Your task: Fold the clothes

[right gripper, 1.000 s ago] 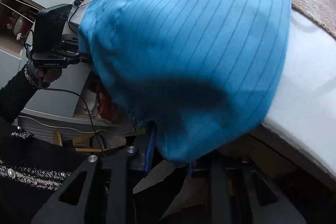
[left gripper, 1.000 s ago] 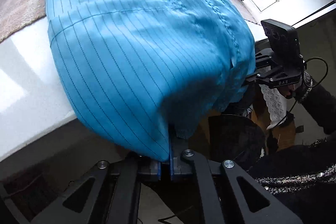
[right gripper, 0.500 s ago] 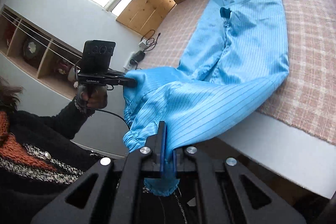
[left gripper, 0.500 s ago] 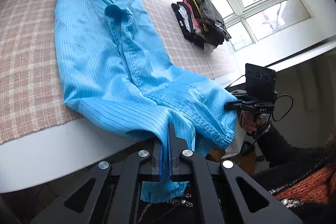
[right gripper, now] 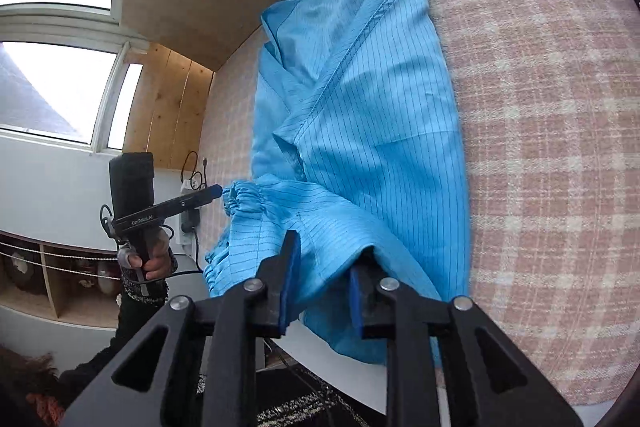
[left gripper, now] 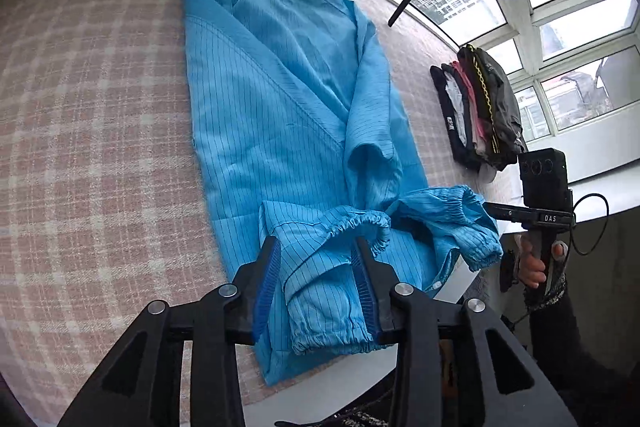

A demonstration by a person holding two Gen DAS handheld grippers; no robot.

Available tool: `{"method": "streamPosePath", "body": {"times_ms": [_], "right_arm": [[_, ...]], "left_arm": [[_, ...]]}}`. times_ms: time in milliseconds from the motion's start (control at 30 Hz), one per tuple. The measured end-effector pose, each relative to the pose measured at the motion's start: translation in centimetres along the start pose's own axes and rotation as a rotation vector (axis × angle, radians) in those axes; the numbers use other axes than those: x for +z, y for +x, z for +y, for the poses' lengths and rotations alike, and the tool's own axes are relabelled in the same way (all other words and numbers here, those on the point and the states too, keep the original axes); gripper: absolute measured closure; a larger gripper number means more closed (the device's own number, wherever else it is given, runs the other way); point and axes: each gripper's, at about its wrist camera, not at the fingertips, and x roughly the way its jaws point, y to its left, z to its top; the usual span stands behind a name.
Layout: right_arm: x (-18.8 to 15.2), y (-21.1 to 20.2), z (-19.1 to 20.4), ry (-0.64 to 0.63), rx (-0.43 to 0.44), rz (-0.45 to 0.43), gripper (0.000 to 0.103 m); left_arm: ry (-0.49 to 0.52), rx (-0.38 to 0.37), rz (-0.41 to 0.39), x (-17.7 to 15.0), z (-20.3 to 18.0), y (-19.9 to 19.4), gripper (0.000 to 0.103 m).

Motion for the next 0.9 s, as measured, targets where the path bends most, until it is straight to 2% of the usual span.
{"method": "streamPosePath", "body": {"times_ms": [67, 133, 167, 233, 267, 367, 467, 533, 567, 633, 700, 733, 800, 900], "right_arm": [[-0.5, -1.6, 0.1, -0.010, 0.040, -0.038, 0.054], [-0.7, -2.8, -0.2, 0.008, 0.096, -0.063, 0.054], [-0.9, -3.1, -0.4, 0.019, 0.097, -0.070, 0.054], [-1.7, -3.3, 0.0, -0.035, 0.026, -0.065, 0.054], [-2.3, -3.0, 0.4, -0.084, -0.014, -0.043, 0.055], [-4.4, -1.0, 1.3, -0.185, -0.052, 0.042, 0.056], [-4.6, 2.6, 2.2, -0.285, -0.096, 0.142, 0.056], [-3.1, 5.2, 3.0, -0.369, -0.147, 0.191, 0.056], [-1.6, 6.0, 3.2, -0.409, -0.171, 0.179, 0.056], [1.9, 5.9, 3.6, -0.411, -0.185, 0.097, 0.056], [3.4, 4.5, 3.9, -0.438, -0.201, 0.054, 0.056], [3.5, 3.7, 4.1, -0.474, -0.217, 0.040, 0.056], [2.2, 2.1, 3.4, -0.545, -0.242, 0.019, 0.055], [1.0, 0.9, 0.6, -0.536, -0.302, -0.015, 0.054]], "left_arm": [[0.092, 0.005, -0.021, -1.7, -1.1, -1.5, 0.061], [0.171, 0.023, -0.017, -3.5, -2.1, -2.2, 0.061], [0.200, 0.042, 0.003, -4.5, -2.4, -2.1, 0.061], [0.222, 0.087, 0.049, -6.8, -2.6, -1.6, 0.062], [0.228, 0.082, 0.074, -8.0, -2.6, -1.4, 0.062], [0.238, 0.035, 0.130, -9.9, -3.2, 0.7, 0.062], [0.223, 0.008, 0.136, -8.6, -3.9, 3.7, 0.062], [0.231, 0.053, 0.106, -5.9, -4.4, 5.0, 0.064], [0.224, 0.087, 0.057, -4.1, -4.6, 5.0, 0.064], [0.205, 0.175, -0.072, -0.6, -5.0, 3.1, 0.064], [0.237, 0.220, -0.146, -0.2, -5.3, 0.4, 0.061], [0.261, 0.235, -0.171, -0.5, -5.5, -0.8, 0.054], [0.290, 0.279, -0.186, -1.4, -5.0, -2.1, 0.047], [0.243, 0.288, -0.136, -2.2, -3.1, -0.3, 0.047]]}}
